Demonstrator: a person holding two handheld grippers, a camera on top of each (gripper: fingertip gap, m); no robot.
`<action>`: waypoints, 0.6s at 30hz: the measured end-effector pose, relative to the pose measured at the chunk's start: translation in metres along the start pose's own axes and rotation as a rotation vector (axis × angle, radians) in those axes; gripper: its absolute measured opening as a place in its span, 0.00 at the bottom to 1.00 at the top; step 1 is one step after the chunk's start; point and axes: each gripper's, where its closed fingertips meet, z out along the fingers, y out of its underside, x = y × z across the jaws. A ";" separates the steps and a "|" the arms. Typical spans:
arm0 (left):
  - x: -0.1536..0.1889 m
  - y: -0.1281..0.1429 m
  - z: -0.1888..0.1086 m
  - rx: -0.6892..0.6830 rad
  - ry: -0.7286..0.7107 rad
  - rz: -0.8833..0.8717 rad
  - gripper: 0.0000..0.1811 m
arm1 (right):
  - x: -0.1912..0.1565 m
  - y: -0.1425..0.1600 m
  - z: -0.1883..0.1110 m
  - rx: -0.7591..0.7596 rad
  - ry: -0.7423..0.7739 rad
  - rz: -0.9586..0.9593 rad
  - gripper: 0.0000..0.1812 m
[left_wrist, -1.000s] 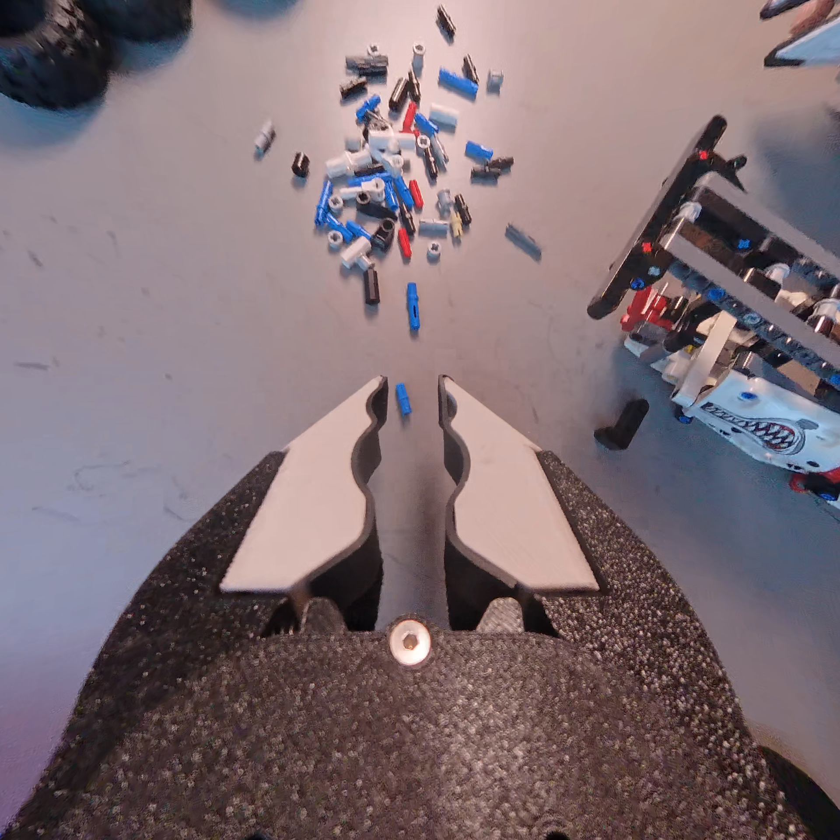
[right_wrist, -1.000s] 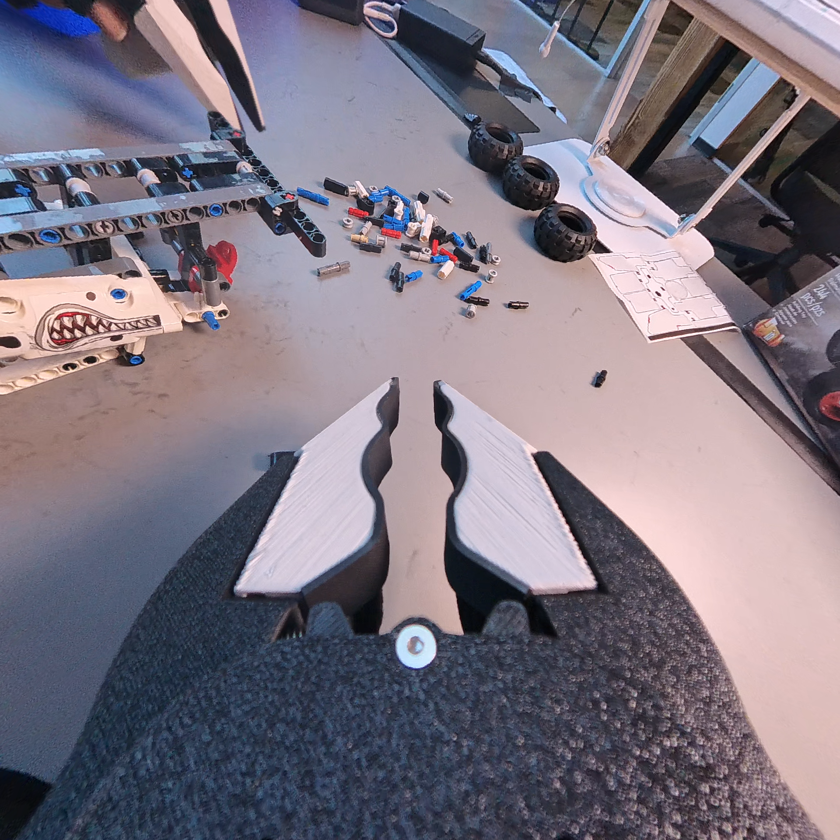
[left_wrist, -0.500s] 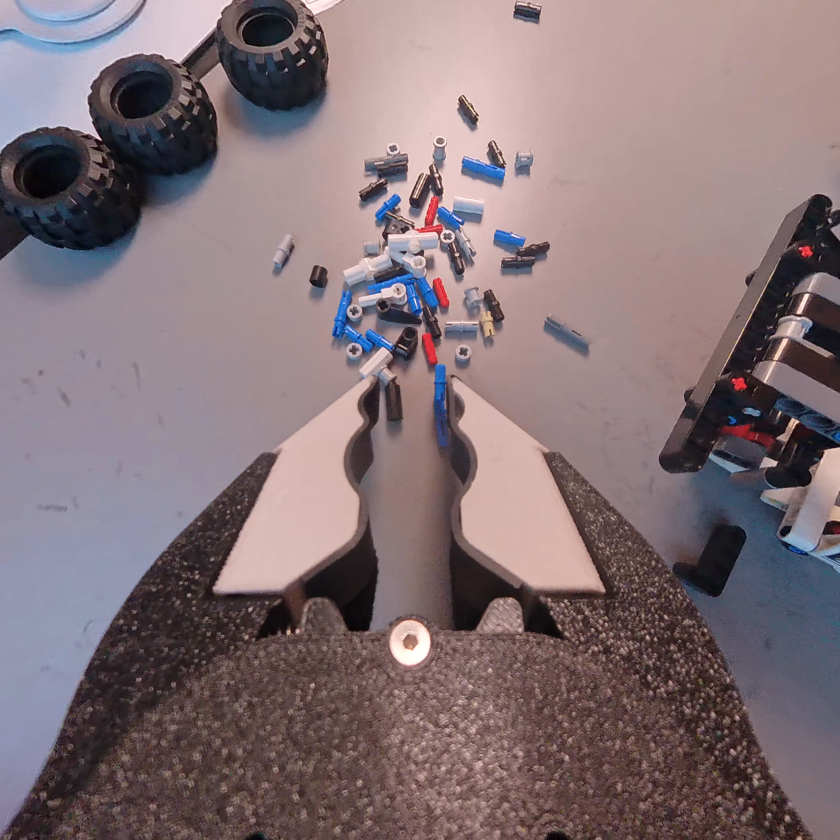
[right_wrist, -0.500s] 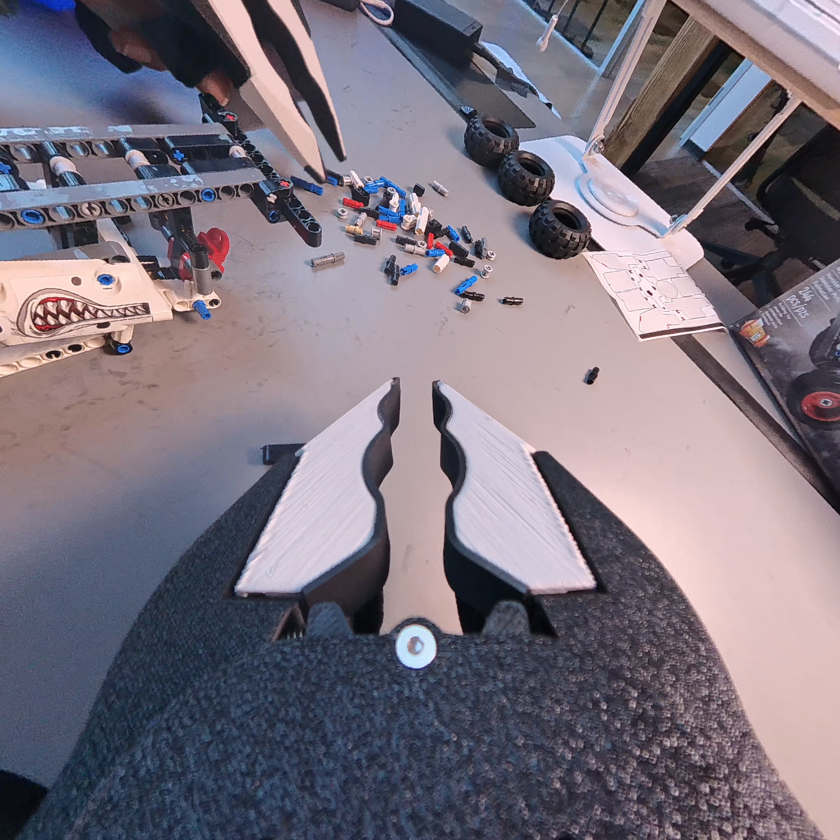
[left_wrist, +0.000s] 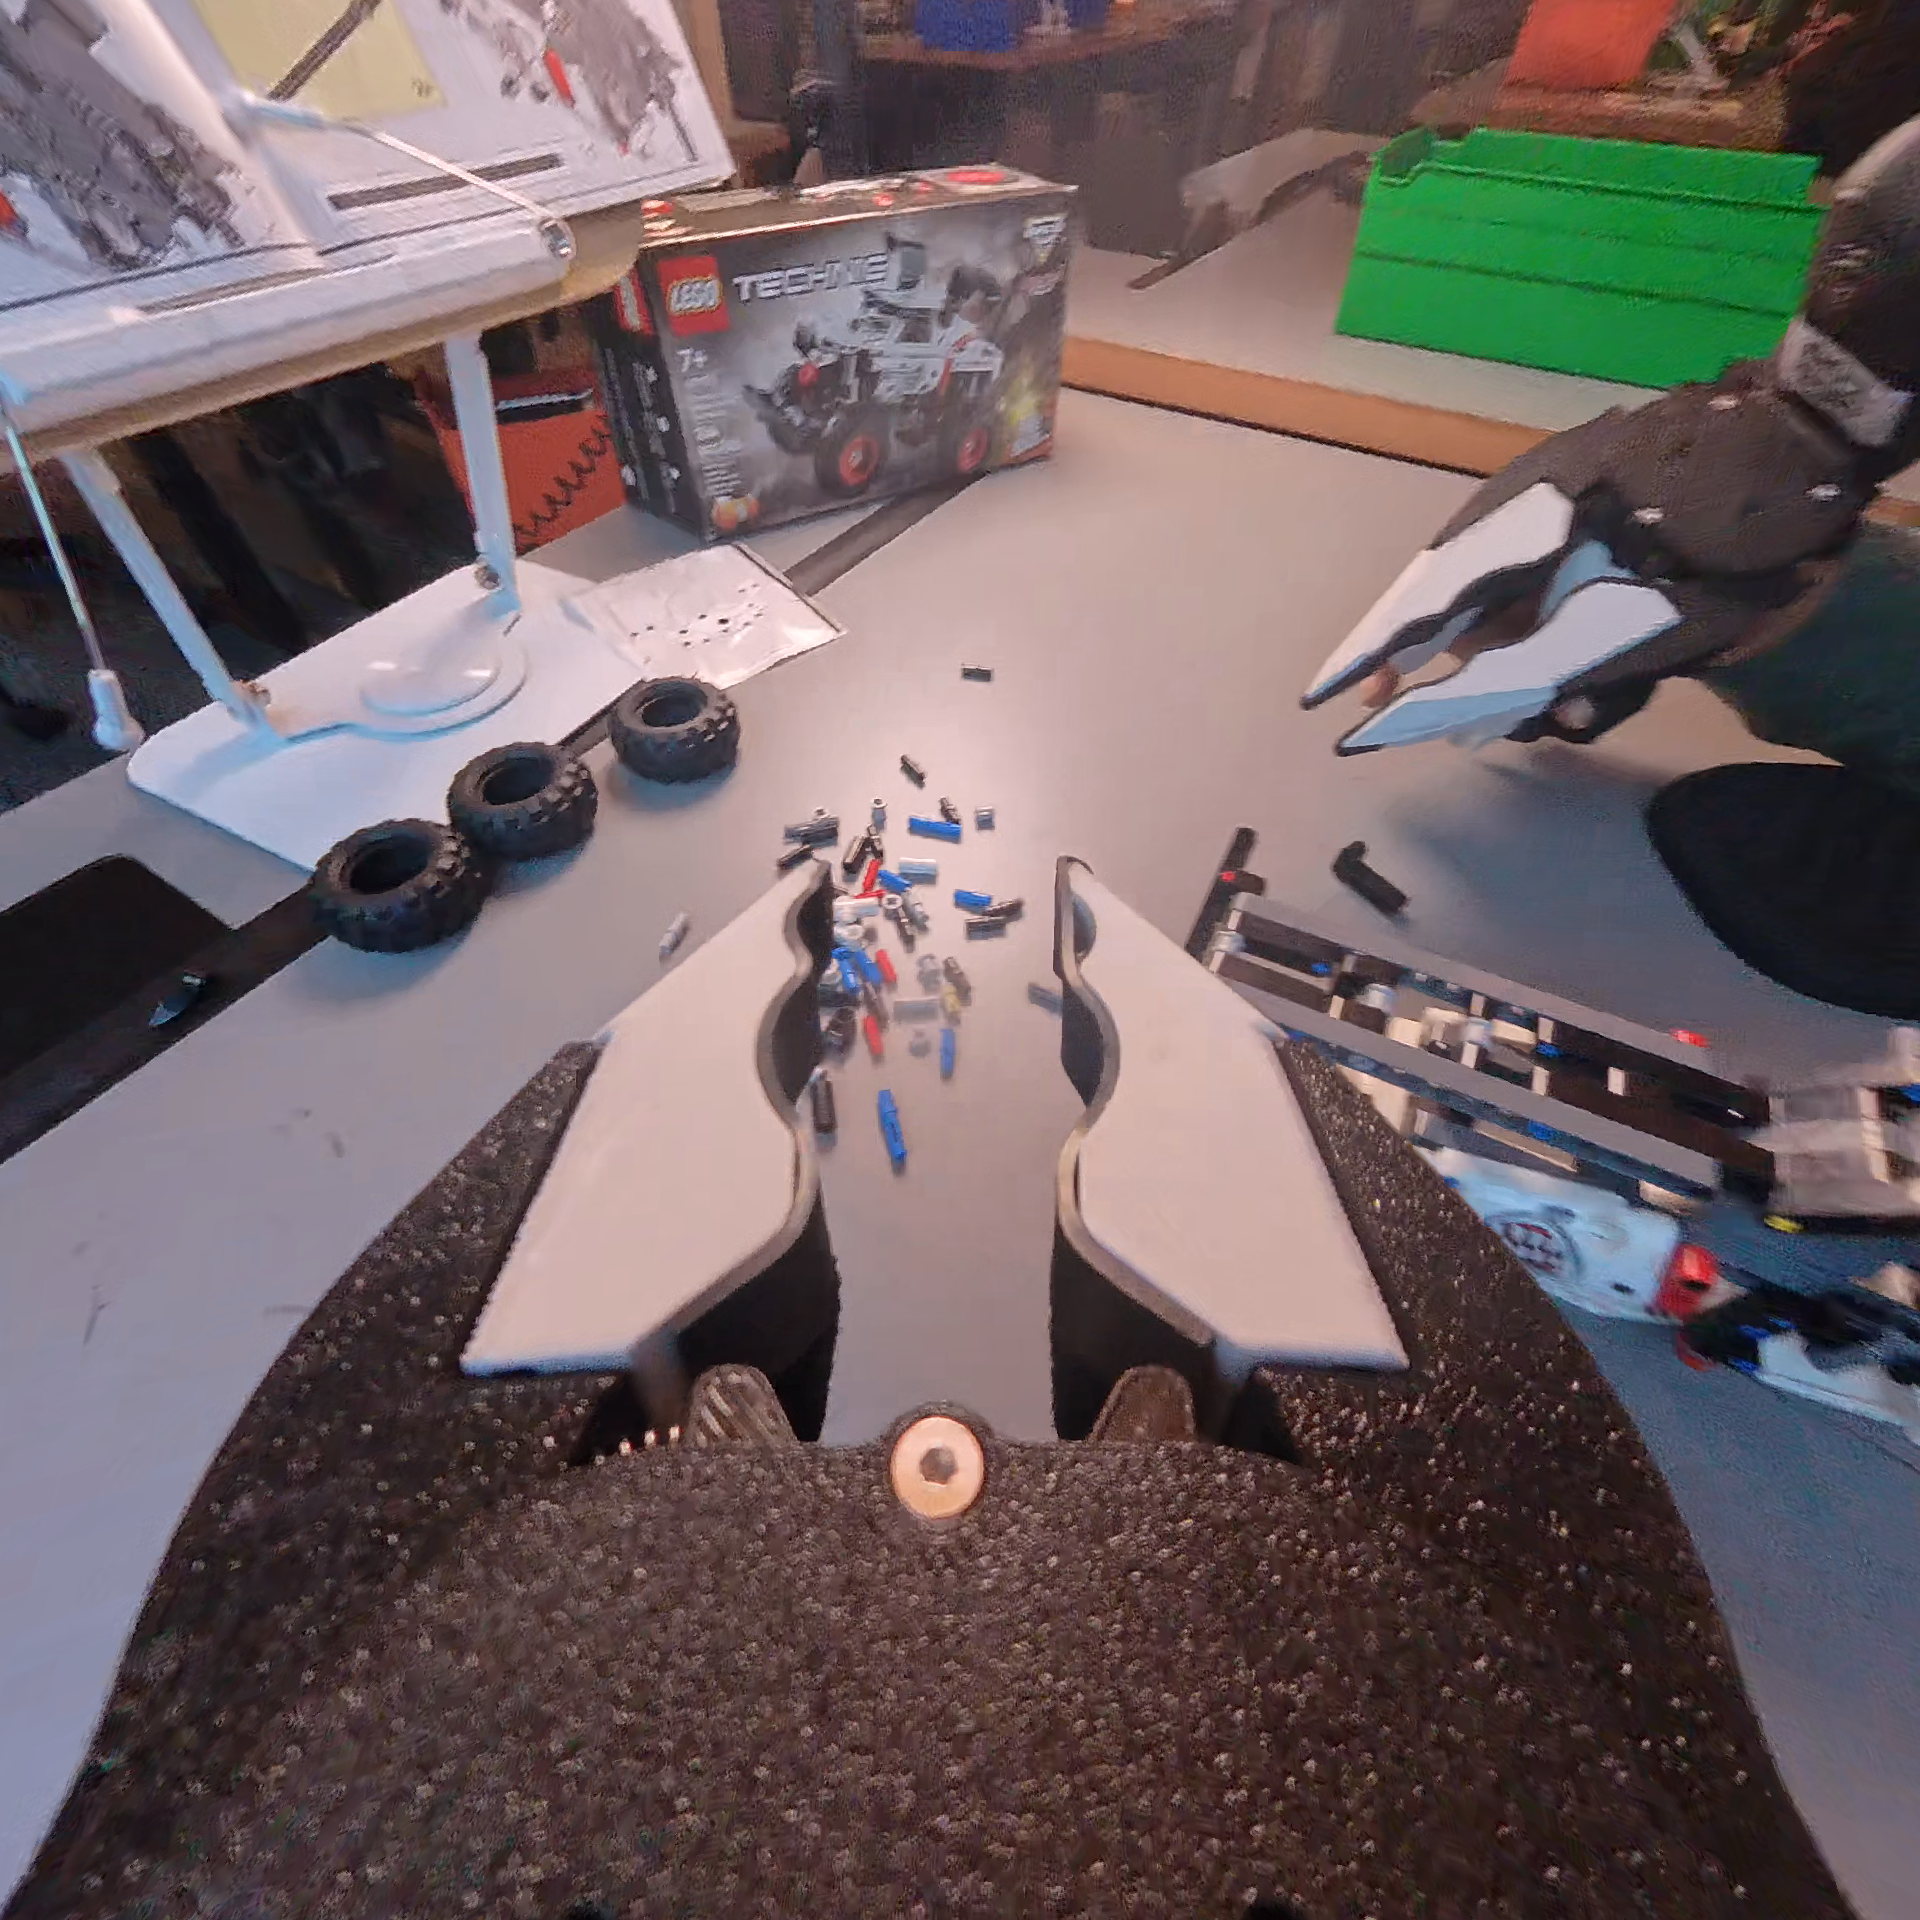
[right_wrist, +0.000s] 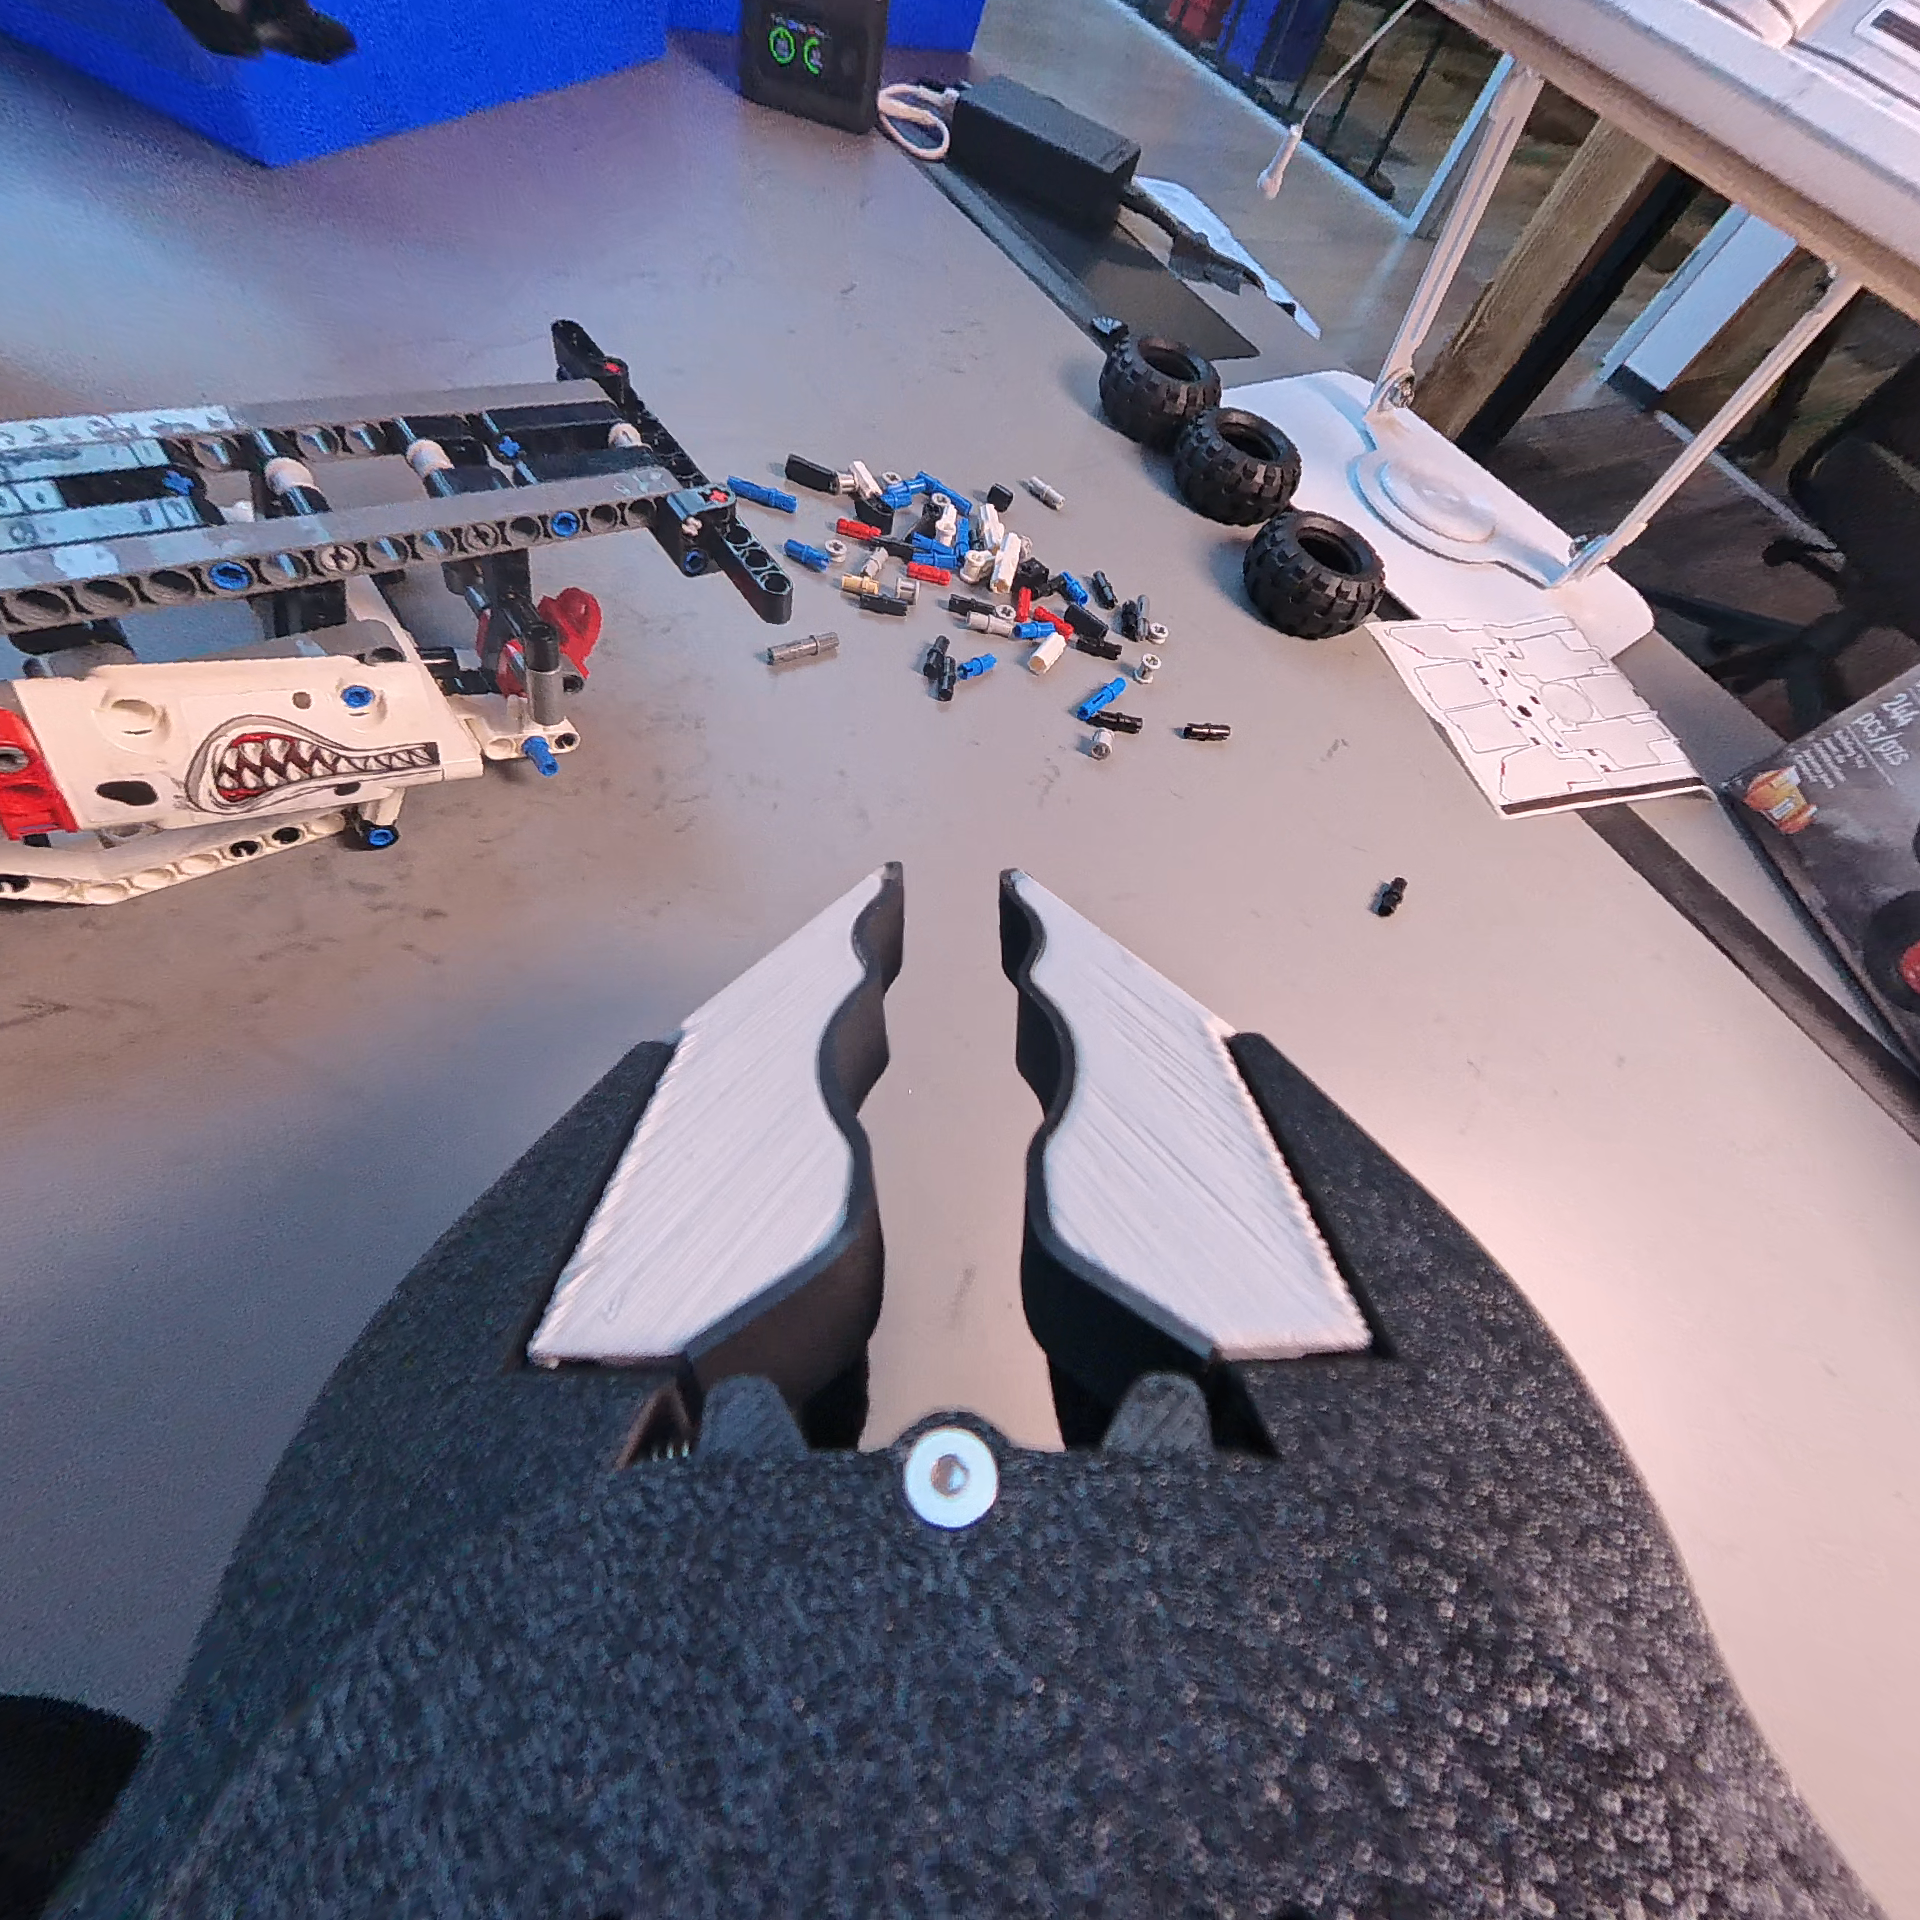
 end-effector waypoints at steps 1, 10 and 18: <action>0.009 -0.002 -0.009 -0.006 0.030 0.019 0.23 | 0.000 -0.002 -0.001 0.009 -0.004 0.005 0.10; 0.095 0.101 -0.009 -0.341 0.282 0.145 0.21 | -0.010 -0.003 0.001 0.028 -0.059 0.011 0.10; 0.097 0.135 -0.005 -0.568 0.284 0.295 0.04 | -0.030 0.018 -0.013 -0.079 -0.212 -0.008 0.16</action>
